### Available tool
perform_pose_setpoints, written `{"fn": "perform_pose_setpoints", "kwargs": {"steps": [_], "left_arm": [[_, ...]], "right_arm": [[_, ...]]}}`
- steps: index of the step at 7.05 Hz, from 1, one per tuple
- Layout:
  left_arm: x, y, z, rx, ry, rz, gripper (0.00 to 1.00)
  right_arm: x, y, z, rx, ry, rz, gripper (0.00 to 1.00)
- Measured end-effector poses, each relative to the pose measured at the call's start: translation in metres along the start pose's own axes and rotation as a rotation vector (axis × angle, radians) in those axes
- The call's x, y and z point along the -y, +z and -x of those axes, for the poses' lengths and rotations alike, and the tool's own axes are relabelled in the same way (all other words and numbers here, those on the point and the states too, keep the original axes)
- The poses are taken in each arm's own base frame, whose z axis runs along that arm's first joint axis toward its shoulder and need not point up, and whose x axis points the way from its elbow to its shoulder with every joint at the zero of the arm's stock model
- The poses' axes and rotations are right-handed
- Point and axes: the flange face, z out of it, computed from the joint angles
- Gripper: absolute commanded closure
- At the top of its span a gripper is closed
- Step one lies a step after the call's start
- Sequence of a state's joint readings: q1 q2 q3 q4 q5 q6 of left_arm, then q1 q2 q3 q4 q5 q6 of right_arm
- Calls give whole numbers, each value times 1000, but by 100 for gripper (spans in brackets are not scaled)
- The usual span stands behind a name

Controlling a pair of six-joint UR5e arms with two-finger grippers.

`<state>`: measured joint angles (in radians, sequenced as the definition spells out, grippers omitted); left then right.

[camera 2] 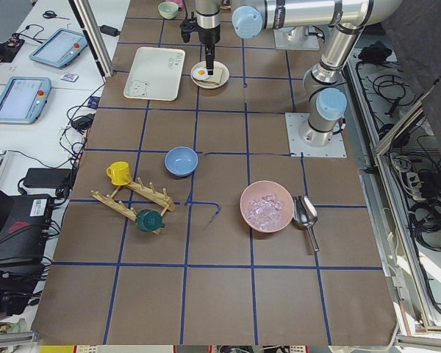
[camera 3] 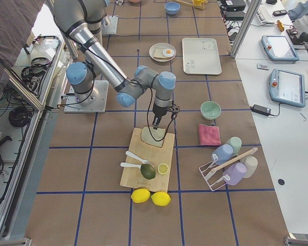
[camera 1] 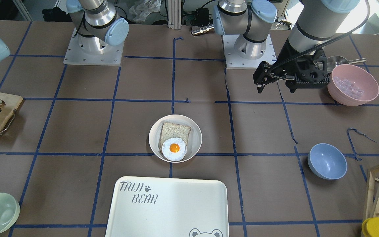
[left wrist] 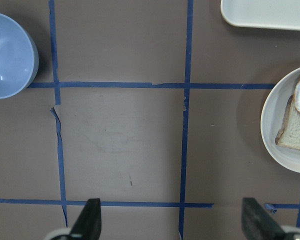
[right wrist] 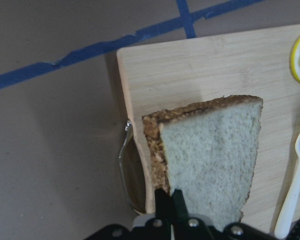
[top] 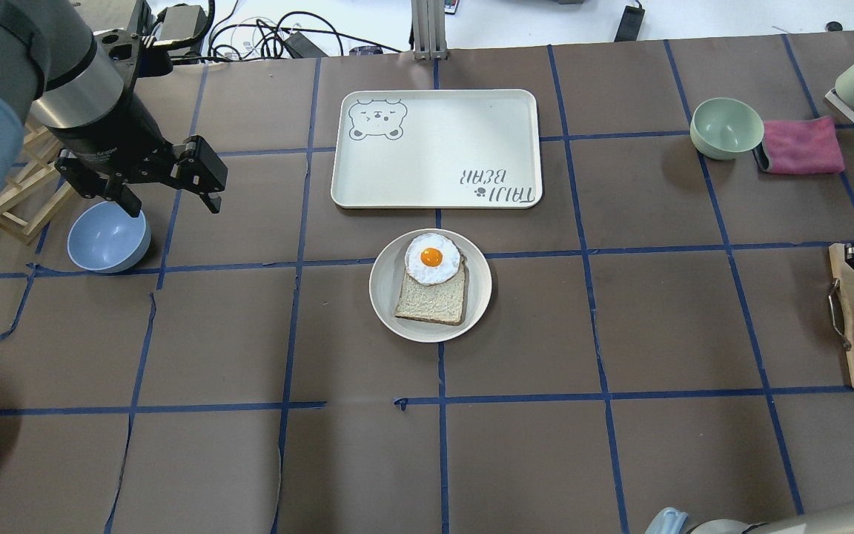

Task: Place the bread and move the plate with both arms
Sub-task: 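Carry the bread slice with the right gripper over the egg plate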

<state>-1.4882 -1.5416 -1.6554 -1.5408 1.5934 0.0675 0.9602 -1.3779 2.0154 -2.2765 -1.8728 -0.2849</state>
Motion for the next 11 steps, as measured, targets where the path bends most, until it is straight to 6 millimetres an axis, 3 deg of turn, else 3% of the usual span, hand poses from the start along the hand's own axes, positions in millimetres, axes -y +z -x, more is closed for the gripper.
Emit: {"fn": "perform_pose_setpoints", "kwargs": {"steps": [1,2,3,4,5,7,8,9,11], "left_arm": [[-1,-1,0,1,0,-1,0],[-1,0,1,1,-1,4,0],[-1,2,1,-1,-2,8,0],[-1,2,1,-5,-2,9,0],[-2,2,1,-6,-3,8,0],[-2,1,0,-6,-1,8,0],[-3,1,-1,-7,0,9,0],[-3,2,-1,-9,0,9,0],[-2,2,0,-6,-1,10,0]], "right_arm": [[-2,-36,27,3,-6,-14,100],[-3,-77,69,8,-19,-24,100],[-9,-123,129,15,-25,-31,100],[-26,-165,202,38,-21,-46,100],[-52,-193,278,81,-9,-59,100],[-104,-211,407,169,-7,-54,100],[-124,-212,452,199,-10,-41,100],[-140,-211,480,222,-9,-25,100],[-157,-203,517,282,-7,-9,100]]}}
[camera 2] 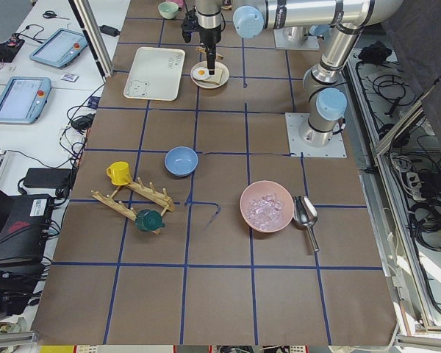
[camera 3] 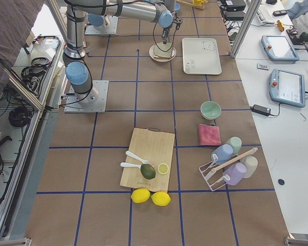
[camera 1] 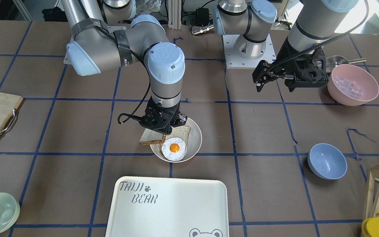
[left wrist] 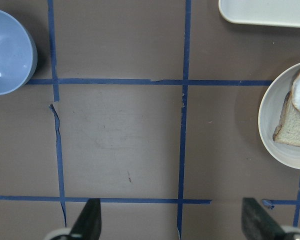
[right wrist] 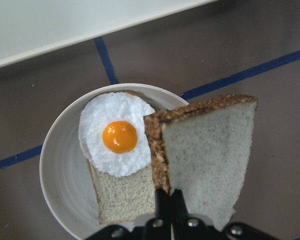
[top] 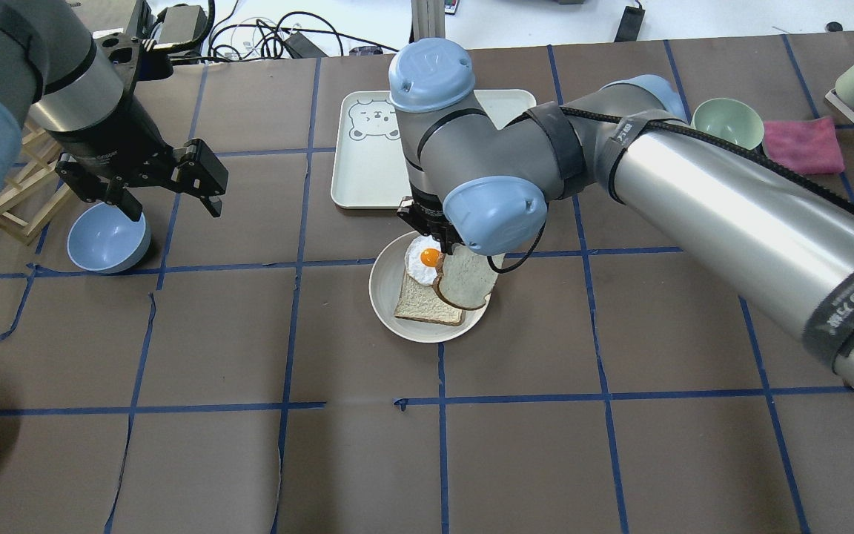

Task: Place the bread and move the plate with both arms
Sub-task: 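Carry the bread slice with the right gripper over the egg plate, then lower the bread onto the egg and open the right gripper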

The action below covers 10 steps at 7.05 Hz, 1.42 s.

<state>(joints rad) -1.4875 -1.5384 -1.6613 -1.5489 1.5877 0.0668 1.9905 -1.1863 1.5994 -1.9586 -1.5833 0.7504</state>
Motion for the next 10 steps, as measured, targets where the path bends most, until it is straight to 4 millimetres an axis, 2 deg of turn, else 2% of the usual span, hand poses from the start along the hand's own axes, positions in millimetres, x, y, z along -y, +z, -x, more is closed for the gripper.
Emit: {"fn": "perform_pose_setpoints", "kwargs": {"steps": [2,4,6,8,10], "left_arm": [[0,0,0,2,1,0,0],[0,0,0,3,1,1,0],[1,2,0,2,1,5,0],[2,4,-1,-6,2,8,0],[4,5,1,-5,-2,10,0]], "right_arm": [[-11,20,19,9,-29,4,100],[-13,32,26,11,-45,4,100],[-10,42,33,33,-55,-18,42],[-7,46,36,47,-77,-44,0],[-2,37,39,89,-98,-94,0]]}}
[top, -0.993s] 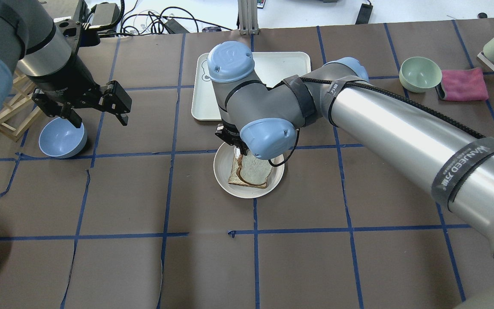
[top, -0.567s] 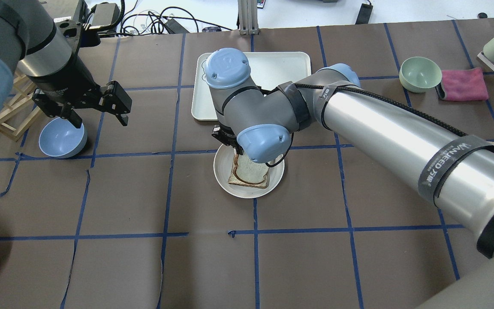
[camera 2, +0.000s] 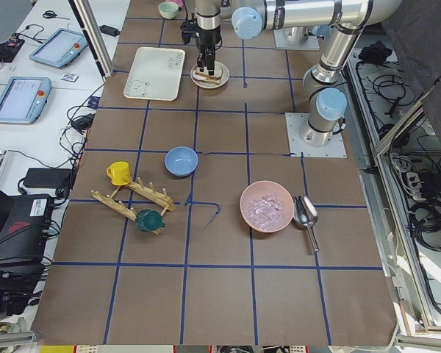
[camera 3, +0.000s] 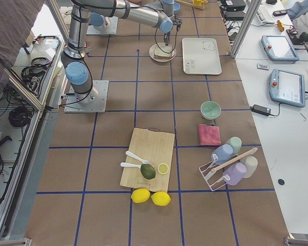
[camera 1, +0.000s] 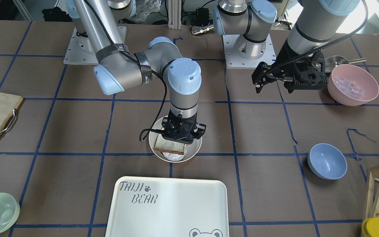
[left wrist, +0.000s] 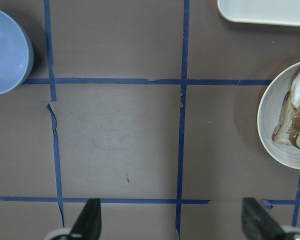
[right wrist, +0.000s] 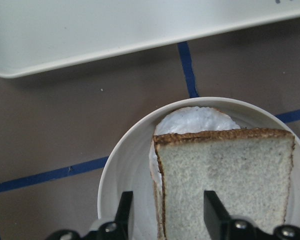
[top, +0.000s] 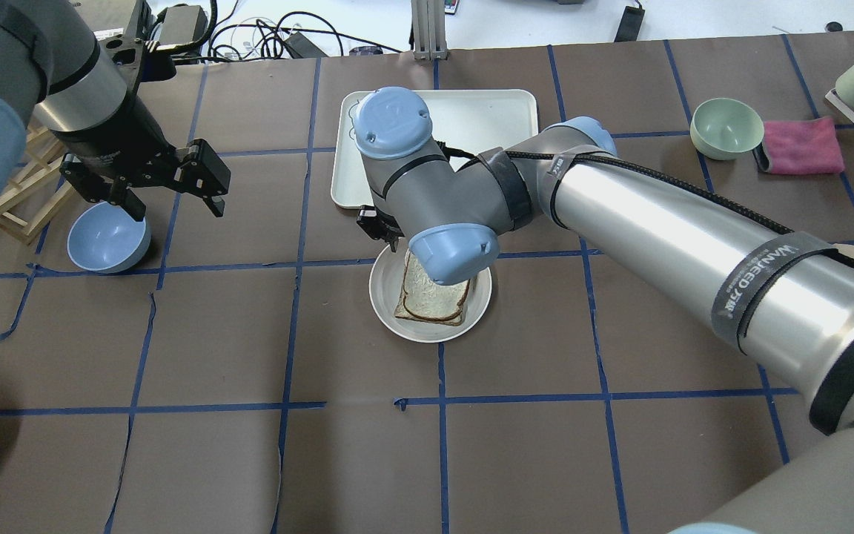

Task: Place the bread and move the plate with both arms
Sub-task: 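Lower the bread onto the egg and open the right gripper, then raise the right gripper away while the left gripper reaches toward the plate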

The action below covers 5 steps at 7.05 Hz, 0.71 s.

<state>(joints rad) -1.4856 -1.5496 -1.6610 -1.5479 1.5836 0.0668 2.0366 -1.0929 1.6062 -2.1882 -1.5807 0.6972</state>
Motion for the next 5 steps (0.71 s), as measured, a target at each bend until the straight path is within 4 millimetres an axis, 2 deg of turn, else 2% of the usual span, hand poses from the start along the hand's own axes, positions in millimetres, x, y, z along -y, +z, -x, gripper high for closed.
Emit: {"fn": "perform_pose_setpoints", "kwargs": {"steps": [1,2,3,5], "left_arm": [[3,5,2,3,-7,11,0],[9,12,4,0,-15,25,0],[17,23,5,-6,-17,38,0],[41,48,2,-16,-27,17,0]], "right_arm": [[6,-9,-2,16,-30,-21,0],[20,-26,-13,25,-83,-46,0],[43,-52,-44,16,-131,-53,0],[87,-109,-135,-22,-215,-13,0]]}}
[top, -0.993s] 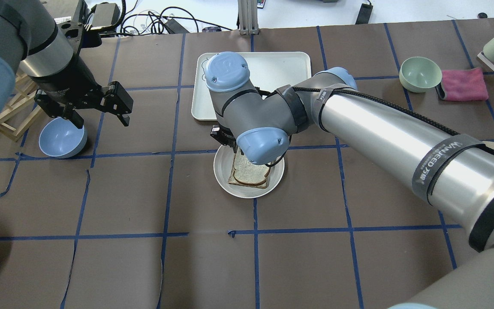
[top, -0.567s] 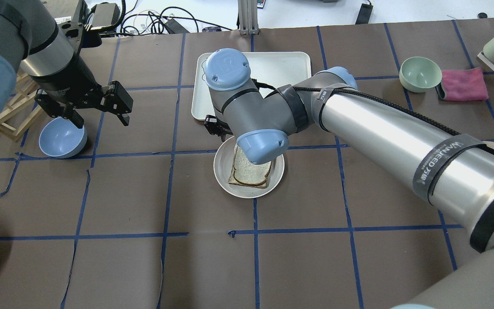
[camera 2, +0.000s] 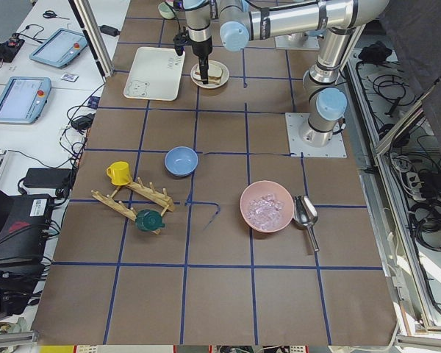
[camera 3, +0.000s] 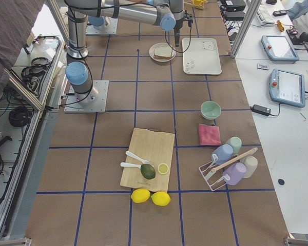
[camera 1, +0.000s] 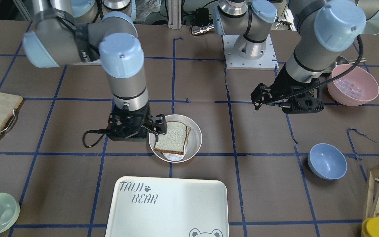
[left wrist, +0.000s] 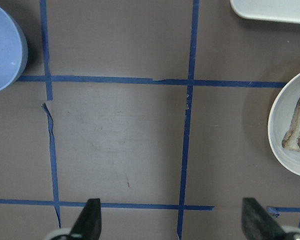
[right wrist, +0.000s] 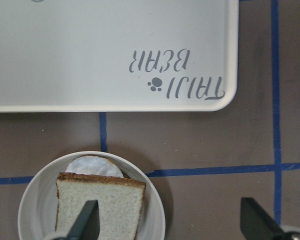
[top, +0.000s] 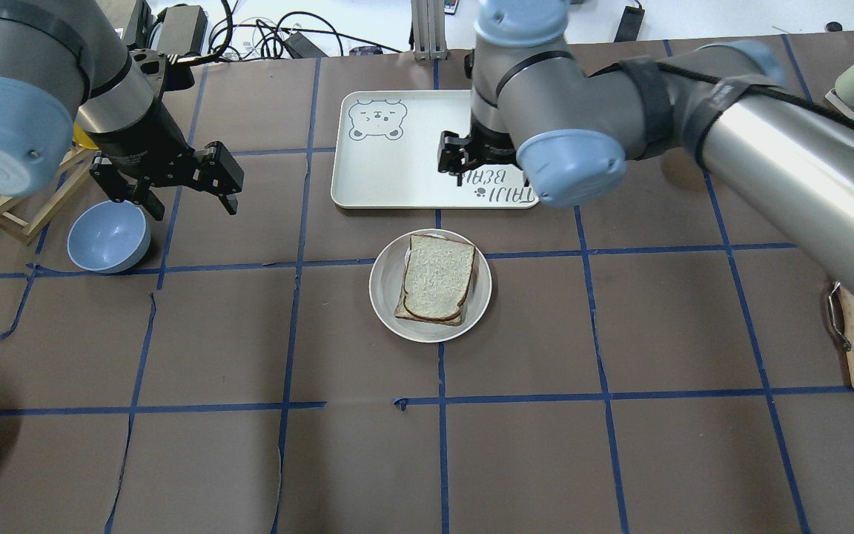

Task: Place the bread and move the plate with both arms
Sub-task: 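Raise the right gripper away while the left gripper reaches toward the plate, then grip the rim of the white plate with the left gripper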

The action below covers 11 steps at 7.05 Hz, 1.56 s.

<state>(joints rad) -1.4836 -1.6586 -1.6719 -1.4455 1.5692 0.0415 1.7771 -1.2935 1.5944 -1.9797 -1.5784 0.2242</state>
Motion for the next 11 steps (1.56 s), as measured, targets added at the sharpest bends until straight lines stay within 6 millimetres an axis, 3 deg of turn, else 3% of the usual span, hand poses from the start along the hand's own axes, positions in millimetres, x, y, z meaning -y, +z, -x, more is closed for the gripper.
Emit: {"fn": "perform_pose_setpoints", "kwargs": {"steps": [1,2,3,5,6,8,11], "left_arm": [[11,20,-9,-23,-6,-24,0],[20,48,-25,-49,4,-57,5],[22,78,-44,-62,13,-84,17],[18,126,-87,-66,36,-79,28],[17,141,-102,-67,54,-73,37],[16,166,-125,-66,92,-56,37],[10,199,-150,-76,134,-1,38]], "right_arm": [[1,-26,-47,-12,-41,32,0],[-8,-53,-77,-17,-60,66,0],[-19,-80,-95,-21,-73,75,0],[-32,-127,-97,-4,-100,85,0],[-31,-134,-97,7,-108,95,0],[-29,-146,-100,10,-114,79,0],[-24,-145,-109,6,-121,80,0]]}}
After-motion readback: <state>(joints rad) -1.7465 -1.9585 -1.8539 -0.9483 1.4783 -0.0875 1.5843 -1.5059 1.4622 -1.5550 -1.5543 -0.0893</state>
